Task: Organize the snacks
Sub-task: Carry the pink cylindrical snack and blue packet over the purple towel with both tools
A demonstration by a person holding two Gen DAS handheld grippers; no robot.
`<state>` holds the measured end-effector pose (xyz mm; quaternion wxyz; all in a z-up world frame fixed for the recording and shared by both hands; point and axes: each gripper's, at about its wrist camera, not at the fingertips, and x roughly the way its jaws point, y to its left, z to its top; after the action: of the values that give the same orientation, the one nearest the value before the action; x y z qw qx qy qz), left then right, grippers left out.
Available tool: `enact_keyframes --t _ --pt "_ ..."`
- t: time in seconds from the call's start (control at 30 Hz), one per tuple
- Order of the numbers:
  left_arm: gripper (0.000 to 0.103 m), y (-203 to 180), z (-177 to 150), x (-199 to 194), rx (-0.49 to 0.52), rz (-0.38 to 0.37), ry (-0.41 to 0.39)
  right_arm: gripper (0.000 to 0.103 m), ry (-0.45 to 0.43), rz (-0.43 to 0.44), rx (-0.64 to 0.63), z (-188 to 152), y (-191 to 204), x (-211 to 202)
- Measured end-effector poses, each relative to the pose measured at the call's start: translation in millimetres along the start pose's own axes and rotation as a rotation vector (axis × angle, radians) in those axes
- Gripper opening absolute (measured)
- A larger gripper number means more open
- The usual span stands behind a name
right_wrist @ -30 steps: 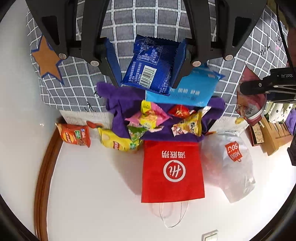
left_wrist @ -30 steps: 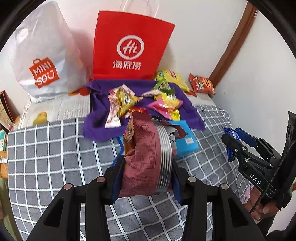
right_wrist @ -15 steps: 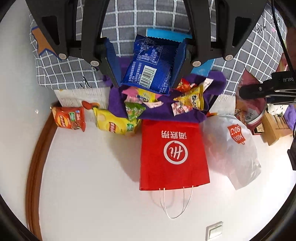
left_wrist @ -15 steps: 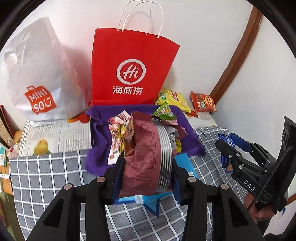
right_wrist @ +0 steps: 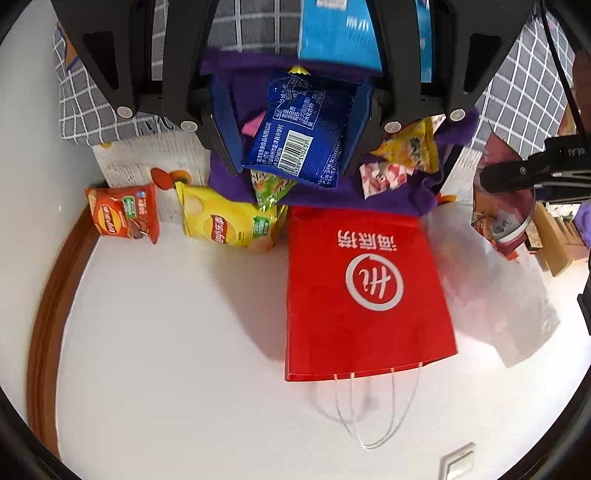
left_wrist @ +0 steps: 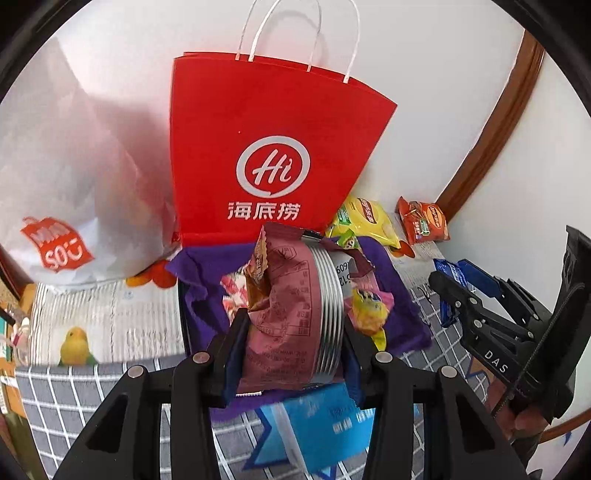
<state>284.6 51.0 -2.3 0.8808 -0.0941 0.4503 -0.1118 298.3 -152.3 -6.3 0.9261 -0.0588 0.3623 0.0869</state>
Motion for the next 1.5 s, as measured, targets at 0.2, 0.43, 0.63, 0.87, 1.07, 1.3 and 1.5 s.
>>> enact_keyframes --t 0.2,0.43,0.63,0.87,1.07,1.3,1.5 --pt "0.042 4 24 18 0.008 0.019 -0.007 0.053 -0.006 0.03 0.003 23 2 23" --pt "0.042 18 25 48 0.008 0.013 0.017 0.053 -0.003 0.073 -0.001 28 4 54" --pt "0.042 28 22 69 0.012 0.013 0.042 0.053 0.05 0.058 -0.036 17 2 87" --pt "0.042 37 20 78 -0.02 0.011 0.055 0.053 0.083 0.064 -0.035 12 -6 99" --pt "0.042 37 19 79 -0.015 0.026 0.055 0.053 0.083 0.062 -0.034 11 -9 100" --pt "0.042 36 19 84 -0.015 0.02 0.062 0.054 0.085 0.054 -0.038 11 -12 99" --pt "0.042 47 21 85 -0.052 0.01 0.06 0.054 0.076 0.04 -0.012 13 -23 97"
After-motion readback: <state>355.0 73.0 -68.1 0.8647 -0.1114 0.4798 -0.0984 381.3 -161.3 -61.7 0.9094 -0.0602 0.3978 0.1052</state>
